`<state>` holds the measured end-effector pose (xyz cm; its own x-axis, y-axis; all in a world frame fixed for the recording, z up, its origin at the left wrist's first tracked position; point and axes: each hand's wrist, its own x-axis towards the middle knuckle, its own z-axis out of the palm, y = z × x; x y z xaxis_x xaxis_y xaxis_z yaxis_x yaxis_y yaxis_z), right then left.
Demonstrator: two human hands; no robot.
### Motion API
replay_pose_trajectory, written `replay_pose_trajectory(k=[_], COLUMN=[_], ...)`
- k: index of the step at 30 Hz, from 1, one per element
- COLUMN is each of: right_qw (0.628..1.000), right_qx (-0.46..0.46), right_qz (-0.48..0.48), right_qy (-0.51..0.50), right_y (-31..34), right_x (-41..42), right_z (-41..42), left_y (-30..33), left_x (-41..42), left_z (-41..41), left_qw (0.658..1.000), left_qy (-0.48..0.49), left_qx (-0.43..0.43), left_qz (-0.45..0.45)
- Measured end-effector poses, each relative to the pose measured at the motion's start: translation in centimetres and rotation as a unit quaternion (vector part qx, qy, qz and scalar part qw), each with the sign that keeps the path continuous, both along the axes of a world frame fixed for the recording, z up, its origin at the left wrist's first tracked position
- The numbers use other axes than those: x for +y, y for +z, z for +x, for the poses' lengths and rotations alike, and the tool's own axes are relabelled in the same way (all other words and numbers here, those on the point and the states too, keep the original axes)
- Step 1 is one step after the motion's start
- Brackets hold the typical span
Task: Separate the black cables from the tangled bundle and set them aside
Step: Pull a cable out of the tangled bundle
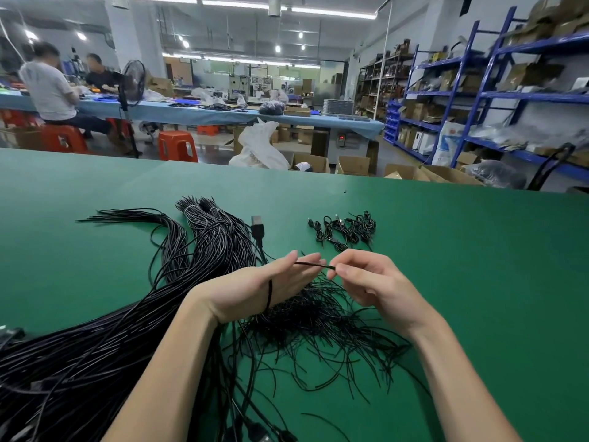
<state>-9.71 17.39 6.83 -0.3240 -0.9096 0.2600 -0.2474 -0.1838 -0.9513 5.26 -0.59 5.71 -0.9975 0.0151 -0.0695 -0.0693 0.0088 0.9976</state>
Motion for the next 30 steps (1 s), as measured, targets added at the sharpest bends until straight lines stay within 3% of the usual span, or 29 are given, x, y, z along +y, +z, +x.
replay_pose_trajectory(k=[3, 4, 9, 15, 18, 22, 24, 27, 29, 30], right_qw=[0.998, 0.996, 0.987, 0.963, 0.927, 0.851, 0.823, 0.808, 0.818, 0.839], right_qx=[0.009, 0.013, 0.070, 0.105, 0.241, 0.407, 0.450, 0.505, 0.519, 0.497], right_qz=[0.003, 0.009, 0.108, 0.217, 0.273, 0.321, 0.338, 0.302, 0.248, 0.218], right_qy=[0.063, 0.090, 0.101, 0.120, 0.091, 0.085, 0.078, 0.031, -0.018, -0.036], right_y=[-0.1, -0.1, -1.0, -0.5, 1.2, 5.9, 8.1, 9.8, 9.4, 8.7], right_x=[-0.1, -0.3, -1.6, -3.2, -3.8, -5.6, -6.4, -7.3, -7.3, -7.1], right_z=[1.0, 1.4, 1.3, -0.2, -2.1, -2.8, -2.5, -1.2, -0.1, 0.4], left_y=[-0.3, -0.3, 0.4, 1.9, 2.0, 0.9, 0.5, -0.2, -1.1, -1.4], left_x=[0.6, 0.9, 1.9, 2.3, 1.9, 2.6, 2.6, 1.6, 0.7, 0.4], left_z=[-0.5, -0.9, -2.0, -1.4, -0.8, -1.9, -2.3, -2.6, -2.6, -2.6], left_qw=[0.995, 0.995, 0.988, 0.969, 0.982, 0.994, 0.995, 0.981, 0.968, 0.969], left_qy=[0.058, 0.059, 0.092, -0.031, -0.088, -0.108, -0.061, 0.091, 0.180, 0.206], left_qx=[-0.003, -0.002, 0.118, 0.185, 0.137, -0.010, -0.053, -0.038, -0.006, 0.017], left_qz=[-0.085, -0.075, 0.042, 0.159, 0.098, -0.019, -0.064, -0.169, -0.175, -0.133])
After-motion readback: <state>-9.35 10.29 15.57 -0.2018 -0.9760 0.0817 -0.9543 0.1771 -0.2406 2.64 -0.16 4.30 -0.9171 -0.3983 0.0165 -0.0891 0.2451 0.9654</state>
